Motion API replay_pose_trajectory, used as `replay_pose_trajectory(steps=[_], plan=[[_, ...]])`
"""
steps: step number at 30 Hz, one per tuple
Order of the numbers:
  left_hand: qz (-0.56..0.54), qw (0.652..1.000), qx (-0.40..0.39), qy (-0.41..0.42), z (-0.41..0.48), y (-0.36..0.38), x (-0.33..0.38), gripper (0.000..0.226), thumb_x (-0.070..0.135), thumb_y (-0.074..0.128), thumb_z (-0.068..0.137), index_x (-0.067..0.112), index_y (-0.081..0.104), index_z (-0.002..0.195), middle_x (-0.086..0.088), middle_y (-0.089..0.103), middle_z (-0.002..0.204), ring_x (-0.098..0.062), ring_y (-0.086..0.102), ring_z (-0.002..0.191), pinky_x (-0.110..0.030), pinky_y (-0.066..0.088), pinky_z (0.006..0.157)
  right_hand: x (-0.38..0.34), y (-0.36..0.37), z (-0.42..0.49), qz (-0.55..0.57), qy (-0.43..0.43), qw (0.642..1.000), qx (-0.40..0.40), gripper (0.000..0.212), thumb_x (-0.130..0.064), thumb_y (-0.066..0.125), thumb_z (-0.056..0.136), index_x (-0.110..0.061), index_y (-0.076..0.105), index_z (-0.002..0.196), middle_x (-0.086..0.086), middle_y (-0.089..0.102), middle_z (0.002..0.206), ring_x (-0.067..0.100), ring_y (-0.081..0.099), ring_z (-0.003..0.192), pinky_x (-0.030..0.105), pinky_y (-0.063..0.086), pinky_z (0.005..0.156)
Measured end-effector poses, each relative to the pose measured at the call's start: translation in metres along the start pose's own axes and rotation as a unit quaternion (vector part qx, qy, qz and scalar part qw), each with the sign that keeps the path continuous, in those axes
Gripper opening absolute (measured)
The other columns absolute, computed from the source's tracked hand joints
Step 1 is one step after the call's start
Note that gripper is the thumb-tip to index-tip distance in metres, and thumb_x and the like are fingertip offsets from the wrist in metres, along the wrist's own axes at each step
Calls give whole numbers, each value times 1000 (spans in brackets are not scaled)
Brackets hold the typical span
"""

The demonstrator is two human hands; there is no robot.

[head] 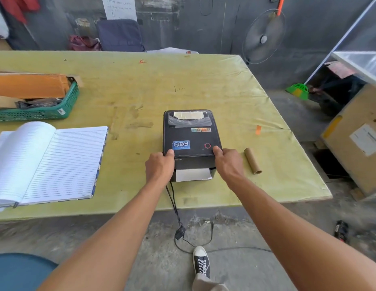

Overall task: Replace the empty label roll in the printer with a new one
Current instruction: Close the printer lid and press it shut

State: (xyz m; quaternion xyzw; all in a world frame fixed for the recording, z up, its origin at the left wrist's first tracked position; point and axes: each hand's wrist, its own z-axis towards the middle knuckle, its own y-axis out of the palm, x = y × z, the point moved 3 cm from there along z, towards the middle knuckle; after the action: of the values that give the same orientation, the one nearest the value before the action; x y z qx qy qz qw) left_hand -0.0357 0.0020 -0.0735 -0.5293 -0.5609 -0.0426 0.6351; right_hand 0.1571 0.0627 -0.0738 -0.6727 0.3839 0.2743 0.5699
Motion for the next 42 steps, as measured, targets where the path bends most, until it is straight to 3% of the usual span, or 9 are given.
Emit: replay_pose_trajectory(steps=[4, 6, 12, 16, 22, 29, 33, 37, 42], plan=[[-5, 1000, -20, -8, 6, -4, -6, 50, 35, 65, 88, 13, 38, 53, -2, 45, 55, -22, 42, 53, -31, 28, 50, 8, -1, 1, -8, 5, 1000, -1, 49, -37, 54, 99, -5, 48, 62, 3, 43, 55, 28, 40, 62, 32, 30, 56], [-22, 999, -25, -35, 7, -5, -7, 51, 34, 69, 86, 18, 35, 53, 3, 41, 56, -18, 40, 52, -31, 35, 60, 11, -1, 0, -2, 11, 1000, -1, 51, -38, 56, 98, 5, 59, 73, 5, 45, 57, 27, 40, 62, 32, 31, 56], [-53, 994, -26, -87, 6, -5, -3, 51, 32, 72, 86, 21, 34, 54, 4, 42, 60, -25, 54, 65, -32, 42, 68, 10, -3, 6, 31, 60, 997, -35, 52, -40, 64, 94, 11, 67, 105, 12, 56, 74, 25, 48, 67, 33, 38, 63], [-57, 994, -18, -94, 4, -4, -2, 50, 31, 72, 87, 20, 35, 55, 3, 42, 60, -28, 55, 71, -38, 51, 75, 10, -2, 5, 31, 82, 996, -35, 52, -42, 66, 92, 7, 68, 109, 13, 61, 79, 39, 70, 87, 38, 43, 65], [-68, 993, -17, -100, 4, -3, -3, 48, 29, 72, 86, 19, 37, 56, 1, 46, 63, -29, 55, 73, -42, 56, 81, 10, -2, 3, 21, 83, 996, -28, 52, -44, 64, 92, 5, 67, 111, 21, 73, 108, 41, 70, 97, 42, 52, 73], [-66, 992, -25, -101, 6, -3, -1, 34, 29, 72, 87, 13, 46, 71, -6, 53, 85, -32, 55, 81, -39, 55, 80, 9, -3, 1, 13, 83, 996, -32, 52, -46, 61, 93, 3, 68, 110, 17, 74, 104, 37, 72, 93, 50, 57, 86], [-66, 993, -20, -99, 6, -4, -1, 43, 30, 72, 88, 16, 41, 61, -2, 51, 71, -31, 55, 77, -40, 55, 81, 8, -1, -1, 10, 88, 996, -29, 48, -46, 60, 93, -1, 70, 103, 14, 76, 94, 35, 73, 88, 50, 58, 85], [-71, 993, -18, -97, 5, -4, -1, 43, 30, 71, 88, 18, 40, 61, -7, 56, 88, -31, 55, 78, -38, 54, 78, 7, -1, -2, 11, 90, 996, -26, 44, -47, 59, 94, -5, 71, 99, 12, 76, 86, 33, 73, 85, 49, 57, 85], [-69, 992, -19, -101, 6, -4, -2, 44, 29, 72, 87, 17, 40, 59, -5, 55, 81, -31, 56, 75, -39, 55, 78, 6, 0, -3, 9, 88, 996, -24, 46, -47, 59, 94, -3, 70, 100, 13, 75, 85, 33, 74, 85, 49, 58, 84]])
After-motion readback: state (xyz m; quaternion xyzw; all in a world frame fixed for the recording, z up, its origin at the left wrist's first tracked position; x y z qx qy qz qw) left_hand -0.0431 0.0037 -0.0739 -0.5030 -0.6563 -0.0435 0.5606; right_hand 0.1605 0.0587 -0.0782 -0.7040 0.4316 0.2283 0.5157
